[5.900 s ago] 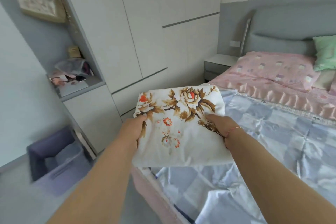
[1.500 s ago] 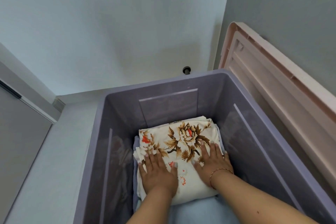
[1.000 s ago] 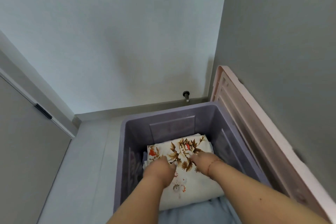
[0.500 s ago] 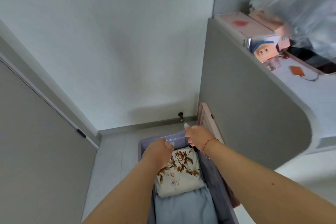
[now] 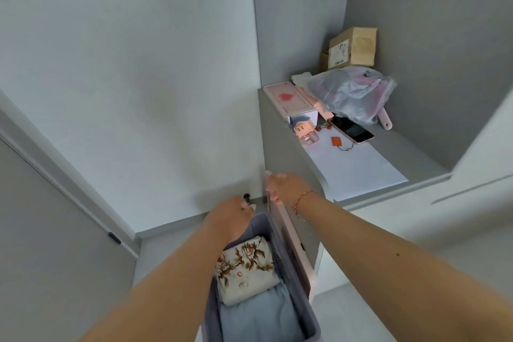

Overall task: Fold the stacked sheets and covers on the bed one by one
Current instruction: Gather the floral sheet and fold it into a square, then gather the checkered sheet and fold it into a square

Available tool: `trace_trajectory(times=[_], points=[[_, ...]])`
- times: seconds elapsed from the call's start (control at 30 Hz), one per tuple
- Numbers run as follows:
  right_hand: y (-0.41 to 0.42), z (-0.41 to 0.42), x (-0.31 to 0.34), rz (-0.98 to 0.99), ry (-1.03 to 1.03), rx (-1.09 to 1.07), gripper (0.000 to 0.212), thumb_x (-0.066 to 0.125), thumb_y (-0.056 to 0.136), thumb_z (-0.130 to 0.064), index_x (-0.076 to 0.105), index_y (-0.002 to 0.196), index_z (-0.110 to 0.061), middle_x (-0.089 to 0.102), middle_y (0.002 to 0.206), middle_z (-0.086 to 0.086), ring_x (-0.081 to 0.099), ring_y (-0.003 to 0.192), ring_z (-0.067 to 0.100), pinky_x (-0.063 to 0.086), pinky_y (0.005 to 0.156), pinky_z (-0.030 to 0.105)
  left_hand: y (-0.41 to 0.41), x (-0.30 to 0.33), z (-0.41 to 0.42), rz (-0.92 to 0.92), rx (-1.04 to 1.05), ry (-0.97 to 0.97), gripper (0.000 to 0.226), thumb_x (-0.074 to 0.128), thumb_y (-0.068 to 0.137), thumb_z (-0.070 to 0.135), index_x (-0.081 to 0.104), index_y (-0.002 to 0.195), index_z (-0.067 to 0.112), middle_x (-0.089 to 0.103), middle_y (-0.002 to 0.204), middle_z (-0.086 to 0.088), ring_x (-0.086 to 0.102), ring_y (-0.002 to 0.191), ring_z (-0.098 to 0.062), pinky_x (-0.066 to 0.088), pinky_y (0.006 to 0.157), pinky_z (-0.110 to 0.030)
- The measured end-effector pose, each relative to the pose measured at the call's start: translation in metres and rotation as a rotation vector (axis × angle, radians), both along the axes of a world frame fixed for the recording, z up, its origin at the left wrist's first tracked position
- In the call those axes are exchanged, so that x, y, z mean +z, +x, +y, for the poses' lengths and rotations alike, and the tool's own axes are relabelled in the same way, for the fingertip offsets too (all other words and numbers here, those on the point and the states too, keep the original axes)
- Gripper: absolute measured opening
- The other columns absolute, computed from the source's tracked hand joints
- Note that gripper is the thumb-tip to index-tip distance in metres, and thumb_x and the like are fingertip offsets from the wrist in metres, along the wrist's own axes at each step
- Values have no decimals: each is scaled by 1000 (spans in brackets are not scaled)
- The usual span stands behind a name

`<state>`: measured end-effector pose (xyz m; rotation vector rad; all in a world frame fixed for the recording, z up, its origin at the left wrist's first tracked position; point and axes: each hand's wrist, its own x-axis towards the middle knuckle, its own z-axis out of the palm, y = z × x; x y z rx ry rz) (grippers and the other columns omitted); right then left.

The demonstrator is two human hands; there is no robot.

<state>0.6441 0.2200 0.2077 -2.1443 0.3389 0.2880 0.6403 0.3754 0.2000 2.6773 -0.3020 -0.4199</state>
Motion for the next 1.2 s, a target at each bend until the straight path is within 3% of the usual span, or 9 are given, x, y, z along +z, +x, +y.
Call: trace_trajectory(times=[0.07, 0.17, 0.3, 0.6, 0.7, 0.83, 0.93, 1.1, 1.2], points=[[-24, -11, 13, -22, 39, -59, 45, 31, 101, -39, 58, 86, -7, 60, 95, 17, 56, 90, 28, 46, 97, 44, -18, 13, -10, -15, -57, -9, 27, 40, 101, 30, 56, 95, 10, 64, 95, -9, 59, 90, -25, 43, 75, -31], [-71, -28, 28, -50, 47, -157, 49, 32, 100, -36, 63, 106, 2, 64, 109, 22, 60, 103, 37, 46, 97, 47, -53, 31, -25, -54, -151, -37, 27, 39, 101, 30, 54, 93, 10, 61, 91, -6, 57, 87, -26, 38, 70, -31], [-134, -49, 44, -80, 34, -292, 55, 28, 101, -39, 65, 101, 2, 68, 100, 21, 63, 97, 35, 48, 95, 44, -92, 41, -49, -92, -206, -65, 30, 45, 99, 32, 60, 109, 8, 66, 105, -10, 62, 98, -28, 50, 83, -35], [-284, -100, 50, -67, 61, -591, 49, 31, 100, -43, 63, 91, -7, 62, 75, 5, 57, 70, 21, 47, 76, 31, -190, 32, -106, 42, -470, -138, 44, 39, 99, 48, 55, 123, 15, 67, 112, -5, 62, 104, -22, 49, 96, -40], [-329, -127, 41, -39, 46, -684, 48, 30, 100, -44, 59, 78, -12, 59, 67, 2, 57, 68, 21, 47, 80, 32, -219, 25, -132, 94, -524, -161, 41, 41, 97, 50, 55, 120, 20, 68, 105, -3, 63, 100, -20, 51, 85, -35], [-384, -164, 23, -22, 83, -834, 41, 36, 100, -38, 52, 69, -16, 55, 64, 1, 52, 57, 16, 43, 60, 26, -261, 18, -166, 160, -601, -192, 31, 44, 98, 39, 59, 108, 13, 71, 90, -3, 66, 91, -22, 49, 80, -33], [-427, -192, 6, 0, 121, -927, 37, 39, 100, -36, 52, 70, -17, 55, 65, 1, 50, 55, 15, 40, 54, 24, -292, 13, -192, 209, -651, -186, 28, 43, 99, 32, 57, 90, 9, 72, 89, -10, 67, 92, -29, 50, 80, -33], [-505, -235, -25, 55, 188, -1068, 27, 38, 102, -27, 51, 82, -15, 50, 65, 2, 48, 47, 13, 37, 48, 21, -336, -19, -240, 332, -689, -153, 19, 45, 98, 26, 52, 85, 15, 67, 83, -11, 59, 71, -23, 40, 61, -23], [-549, -269, -54, 148, 189, -1141, 31, 38, 100, -32, 55, 87, -10, 54, 65, 4, 48, 54, 18, 39, 53, 25, -363, -51, -274, 420, -699, -119, 18, 47, 97, 23, 48, 81, 14, 55, 79, -11, 57, 68, -21, 36, 64, -25]])
